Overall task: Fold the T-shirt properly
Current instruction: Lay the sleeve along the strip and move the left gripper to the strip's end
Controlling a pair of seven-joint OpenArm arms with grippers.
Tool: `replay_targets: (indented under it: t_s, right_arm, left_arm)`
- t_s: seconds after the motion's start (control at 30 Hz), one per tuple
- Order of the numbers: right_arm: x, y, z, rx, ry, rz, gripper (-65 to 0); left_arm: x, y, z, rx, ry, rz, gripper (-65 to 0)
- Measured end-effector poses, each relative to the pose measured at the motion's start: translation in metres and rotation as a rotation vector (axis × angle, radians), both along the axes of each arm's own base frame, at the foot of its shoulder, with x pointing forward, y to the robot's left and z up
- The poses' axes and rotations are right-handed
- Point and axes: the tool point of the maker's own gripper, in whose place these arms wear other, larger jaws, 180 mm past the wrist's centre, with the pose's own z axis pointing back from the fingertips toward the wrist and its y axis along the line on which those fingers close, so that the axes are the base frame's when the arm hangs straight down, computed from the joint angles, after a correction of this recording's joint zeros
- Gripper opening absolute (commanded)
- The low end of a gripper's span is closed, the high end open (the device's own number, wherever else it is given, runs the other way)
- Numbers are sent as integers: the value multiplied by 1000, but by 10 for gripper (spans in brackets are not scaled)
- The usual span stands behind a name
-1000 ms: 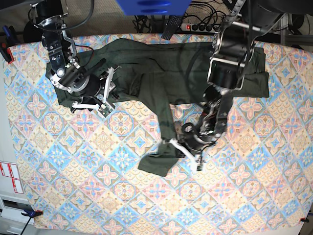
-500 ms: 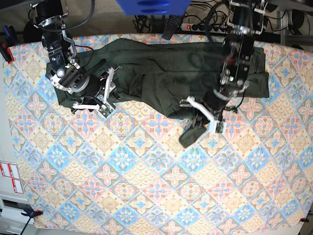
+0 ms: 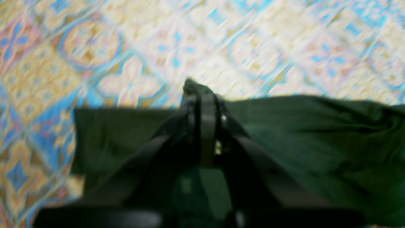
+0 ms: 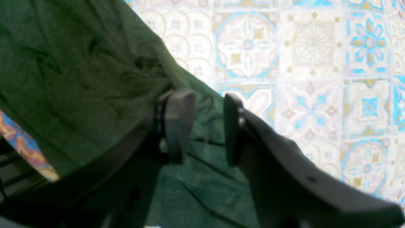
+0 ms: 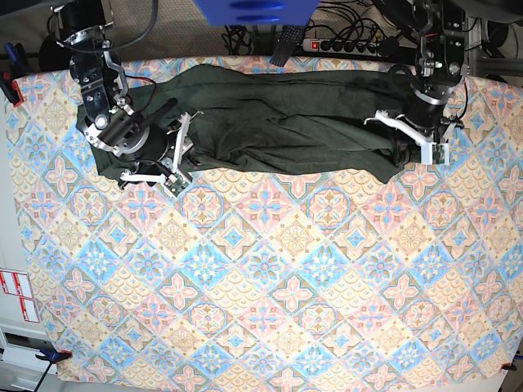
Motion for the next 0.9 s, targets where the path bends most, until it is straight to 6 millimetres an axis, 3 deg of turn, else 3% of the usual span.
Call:
replay_targets:
  t_s: [0.2,0.33,0.43,0.5,0.6,0.7,0.9]
  right_arm:
    - [0,0,0,0,0,1,-458]
    - [0,0,0,0,1,1,-458]
    - [-1,0,-1,-3,4,1,-458]
    - [-2,0,-1,-3,6,2,-458]
    - [-3,1,-2,-1,9,5,-458]
    - [-2,1,-2,-3,8,3,-458]
    - [-2,1,-2,-2,7,4,-458]
  left_arm:
    - [-34,15,-16,23,86,29,-650]
    - [-48,15,-23,20,122,33,-650]
    - [-60,24,-48,13,188,68,-650]
    - [-71,36,-64,25,252,124,-600]
    - [-73,44,-67,38,260,168,-468]
    - [-71,42,-69,21,288,178,-381]
    - [-38,45,-56,20,212,182,-360]
